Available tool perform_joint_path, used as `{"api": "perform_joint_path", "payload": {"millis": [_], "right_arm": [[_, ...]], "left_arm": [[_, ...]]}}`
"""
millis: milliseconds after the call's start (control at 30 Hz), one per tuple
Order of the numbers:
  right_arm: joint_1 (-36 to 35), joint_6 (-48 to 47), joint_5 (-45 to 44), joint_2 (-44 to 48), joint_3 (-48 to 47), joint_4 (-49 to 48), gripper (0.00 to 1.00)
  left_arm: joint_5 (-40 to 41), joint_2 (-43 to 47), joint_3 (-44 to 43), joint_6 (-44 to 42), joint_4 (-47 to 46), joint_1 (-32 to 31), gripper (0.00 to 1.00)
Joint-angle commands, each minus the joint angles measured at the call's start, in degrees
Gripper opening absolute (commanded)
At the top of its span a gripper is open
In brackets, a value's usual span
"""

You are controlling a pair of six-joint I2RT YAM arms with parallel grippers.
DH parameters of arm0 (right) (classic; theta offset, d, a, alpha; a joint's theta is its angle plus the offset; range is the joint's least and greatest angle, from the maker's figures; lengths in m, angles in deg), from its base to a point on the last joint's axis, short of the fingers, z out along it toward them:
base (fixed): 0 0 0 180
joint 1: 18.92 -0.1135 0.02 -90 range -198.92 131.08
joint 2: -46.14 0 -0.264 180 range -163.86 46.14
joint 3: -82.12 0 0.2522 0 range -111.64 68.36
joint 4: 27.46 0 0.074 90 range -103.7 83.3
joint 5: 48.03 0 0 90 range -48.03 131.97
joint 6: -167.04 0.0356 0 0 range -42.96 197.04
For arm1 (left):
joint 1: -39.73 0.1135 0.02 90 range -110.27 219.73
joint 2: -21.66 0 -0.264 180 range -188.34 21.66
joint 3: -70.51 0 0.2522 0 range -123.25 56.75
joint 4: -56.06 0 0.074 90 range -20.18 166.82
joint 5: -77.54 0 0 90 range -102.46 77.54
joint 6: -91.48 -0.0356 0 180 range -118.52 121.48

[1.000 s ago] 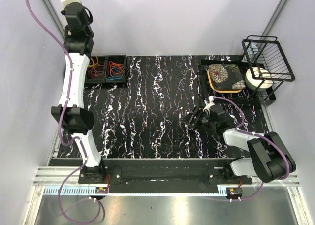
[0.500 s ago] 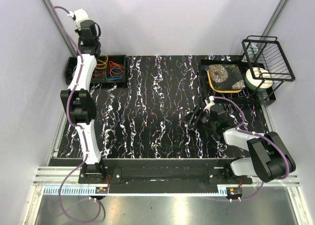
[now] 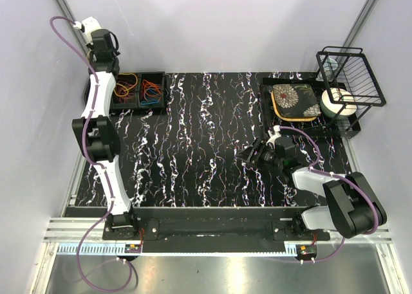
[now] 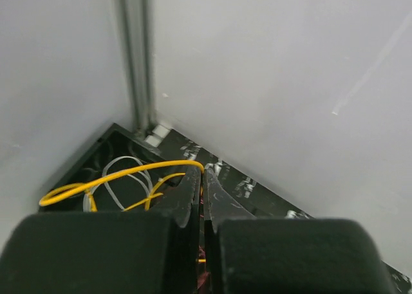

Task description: Untangle the cables

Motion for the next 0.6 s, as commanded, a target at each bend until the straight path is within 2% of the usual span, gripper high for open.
{"api": "perform_joint_path", "payload": {"millis": [0, 233, 567], "right_arm": [[0.4, -0.1, 0.8, 0.0, -1.2, -2.0, 0.7], [0.5, -0.1, 0.9, 0.0, -1.1, -2.0, 0.7], [0.8, 0.0, 1.2, 0.0, -1.0, -2.5, 0.7]], "left_arm": [[-6.7, -0.5, 0.3, 2.8, -2.3, -0.6, 0.0], [-12.6, -2.8, 0.1, 1.5, -3.1, -4.3, 0.0], [-24.3, -7.7, -1.8, 3.0, -3.5, -4.0, 0.0]]}}
